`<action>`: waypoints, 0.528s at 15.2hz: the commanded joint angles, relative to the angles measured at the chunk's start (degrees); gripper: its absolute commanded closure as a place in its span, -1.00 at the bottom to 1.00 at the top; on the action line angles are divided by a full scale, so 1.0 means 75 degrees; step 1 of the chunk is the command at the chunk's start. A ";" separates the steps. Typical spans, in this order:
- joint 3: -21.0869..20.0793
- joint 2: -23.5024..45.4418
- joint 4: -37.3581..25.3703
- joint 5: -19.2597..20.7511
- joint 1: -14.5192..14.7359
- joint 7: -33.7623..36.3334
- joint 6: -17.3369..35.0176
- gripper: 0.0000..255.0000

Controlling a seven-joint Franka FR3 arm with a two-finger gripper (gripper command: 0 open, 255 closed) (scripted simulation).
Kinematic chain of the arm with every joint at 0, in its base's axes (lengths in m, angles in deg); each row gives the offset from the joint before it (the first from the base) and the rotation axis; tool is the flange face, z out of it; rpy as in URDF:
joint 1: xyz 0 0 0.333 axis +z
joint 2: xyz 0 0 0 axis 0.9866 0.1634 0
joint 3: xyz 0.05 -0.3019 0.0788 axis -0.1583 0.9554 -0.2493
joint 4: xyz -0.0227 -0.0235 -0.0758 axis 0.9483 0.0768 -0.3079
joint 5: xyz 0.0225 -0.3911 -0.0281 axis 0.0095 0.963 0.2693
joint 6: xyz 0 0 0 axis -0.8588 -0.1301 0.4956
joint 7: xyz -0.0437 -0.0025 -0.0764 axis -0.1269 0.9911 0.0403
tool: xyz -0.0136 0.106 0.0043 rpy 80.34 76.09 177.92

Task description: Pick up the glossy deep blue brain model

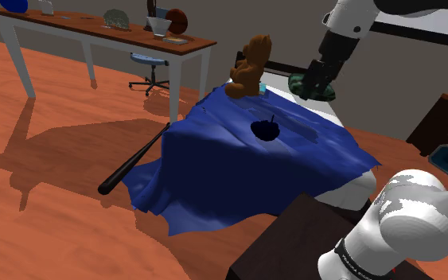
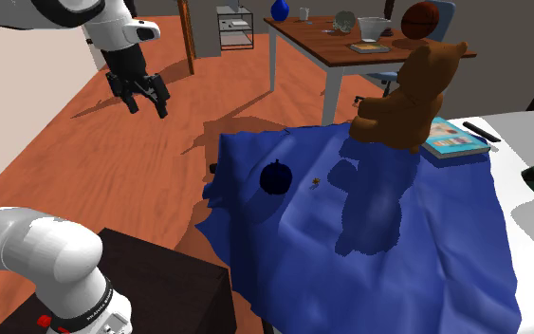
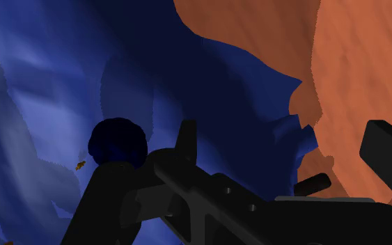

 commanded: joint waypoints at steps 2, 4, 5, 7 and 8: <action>0.0165 0.0158 0.0012 0.0051 -0.0020 -0.0153 0.0165 -1.00; 0.0496 0.0503 0.0006 0.0139 -0.0051 -0.0459 0.0491 -1.00; 0.0661 0.0690 -0.0013 0.0173 -0.0063 -0.0613 0.0652 -1.00; 0.0990 0.1090 -0.0080 0.0220 -0.0076 -0.0924 0.0968 -1.00; 0.1153 0.1303 -0.0129 0.0231 -0.0079 -0.1083 0.1123 -1.00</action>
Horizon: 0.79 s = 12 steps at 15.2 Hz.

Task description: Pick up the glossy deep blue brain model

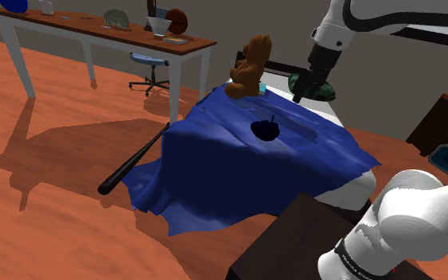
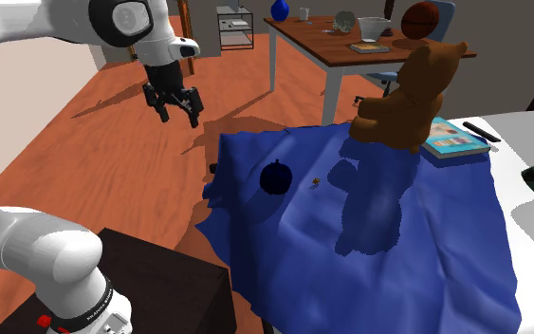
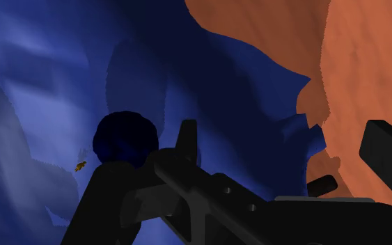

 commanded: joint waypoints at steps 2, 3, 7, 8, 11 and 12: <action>0.0495 0.0728 -0.0225 0.0005 0.0008 -0.0492 0.0477 -1.00; 0.0657 0.0965 -0.0305 -0.0013 0.0017 -0.0659 0.0620 -1.00; 0.1294 0.1994 -0.0722 -0.0208 0.0076 -0.1372 0.1144 -1.00; 0.1449 0.2271 -0.0852 -0.0291 0.0094 -0.1563 0.1260 -1.00; 0.1893 0.3151 -0.1301 -0.0638 0.0142 -0.2179 0.1560 -1.00; 0.2032 0.3461 -0.1471 -0.0786 0.0152 -0.2397 0.1642 -1.00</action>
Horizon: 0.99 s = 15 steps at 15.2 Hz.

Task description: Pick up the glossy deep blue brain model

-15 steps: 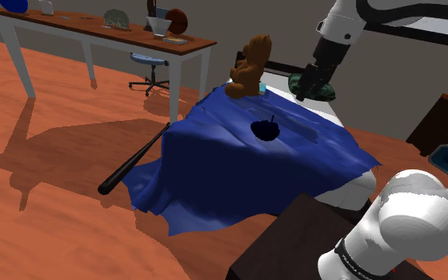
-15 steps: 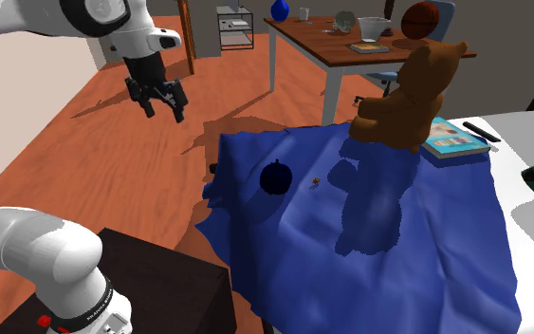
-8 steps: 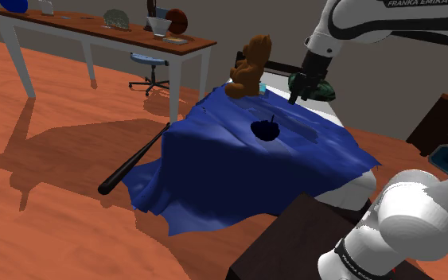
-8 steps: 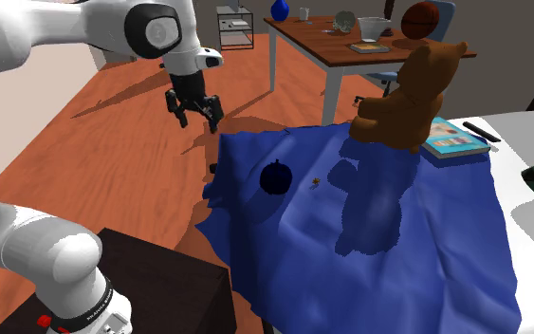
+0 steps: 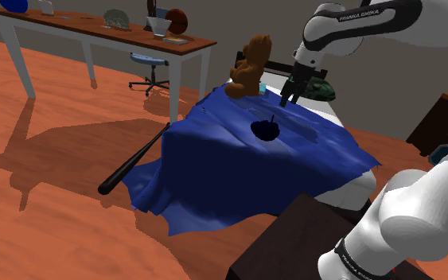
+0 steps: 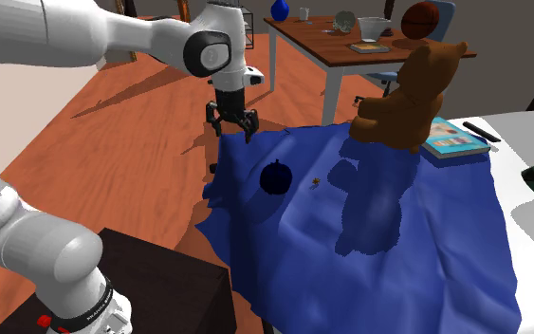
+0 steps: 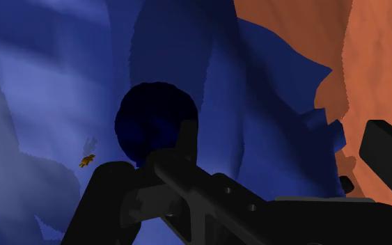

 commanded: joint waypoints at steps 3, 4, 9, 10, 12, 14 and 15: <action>0.0528 0.1341 -0.0722 -0.0698 0.0004 -0.0936 0.0340 -1.00; 0.0625 0.1684 -0.0938 -0.0908 -0.0026 -0.1174 0.0373 -1.00; 0.0852 0.3465 -0.2201 -0.2046 -0.0418 -0.2311 0.0322 -1.00; 0.0850 0.3825 -0.2492 -0.2266 -0.0541 -0.2509 0.0271 -1.00; 0.0788 0.4540 -0.3117 -0.2672 -0.0836 -0.2855 0.0137 -1.00; 0.0745 0.4675 -0.3153 -0.2746 -0.0903 -0.2919 0.0202 -1.00; 0.0734 0.4709 -0.3095 -0.2772 -0.0907 -0.2943 0.0288 -1.00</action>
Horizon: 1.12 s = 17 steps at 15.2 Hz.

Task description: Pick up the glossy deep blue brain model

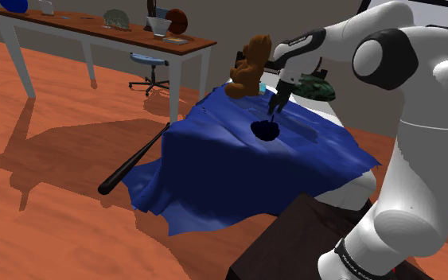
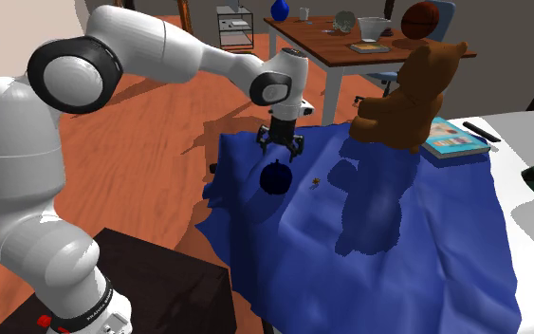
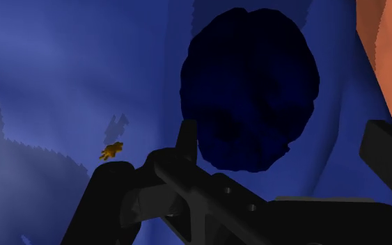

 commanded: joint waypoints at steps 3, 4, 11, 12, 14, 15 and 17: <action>-0.0053 0.0213 0.0136 -0.0148 -0.0053 -0.0129 0.0304 -1.00; -0.0065 0.0253 0.0187 -0.0178 -0.0059 -0.0155 0.0388 -1.00; -0.0084 0.0313 0.0277 -0.0226 -0.0068 -0.0200 0.0525 1.00; -0.0084 0.0310 0.0281 -0.0225 -0.0066 -0.0199 0.0527 1.00; -0.0084 0.0311 0.0280 -0.0225 -0.0068 -0.0200 0.0526 1.00; -0.0084 0.0311 0.0281 -0.0225 -0.0067 -0.0199 0.0527 1.00; -0.0086 0.0320 0.0263 -0.0228 -0.0069 -0.0198 0.0517 1.00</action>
